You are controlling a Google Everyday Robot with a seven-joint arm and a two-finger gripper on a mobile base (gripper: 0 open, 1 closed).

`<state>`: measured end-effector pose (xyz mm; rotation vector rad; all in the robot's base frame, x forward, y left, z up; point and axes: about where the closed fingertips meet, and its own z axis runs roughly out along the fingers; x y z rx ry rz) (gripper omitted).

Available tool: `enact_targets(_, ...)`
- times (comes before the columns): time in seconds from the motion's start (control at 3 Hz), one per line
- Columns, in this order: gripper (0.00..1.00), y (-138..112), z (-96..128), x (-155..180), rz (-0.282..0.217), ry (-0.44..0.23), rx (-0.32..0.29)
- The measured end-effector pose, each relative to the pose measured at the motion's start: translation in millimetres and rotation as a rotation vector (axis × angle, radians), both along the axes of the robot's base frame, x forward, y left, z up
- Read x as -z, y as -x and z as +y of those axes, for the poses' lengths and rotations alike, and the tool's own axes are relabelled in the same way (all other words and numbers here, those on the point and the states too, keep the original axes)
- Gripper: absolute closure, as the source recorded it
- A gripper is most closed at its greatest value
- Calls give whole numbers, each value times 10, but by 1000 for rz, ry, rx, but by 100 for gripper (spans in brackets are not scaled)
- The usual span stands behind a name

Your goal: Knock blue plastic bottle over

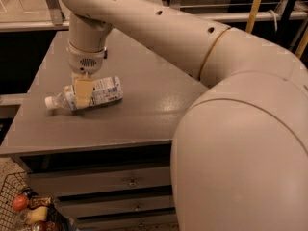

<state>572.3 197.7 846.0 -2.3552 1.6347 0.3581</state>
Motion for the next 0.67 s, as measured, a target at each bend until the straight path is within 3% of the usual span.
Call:
enact_targets(0.33,15,0,1,1,0,0,0)
enact_targets(0.67,0,3,11,16,1,0,-1)
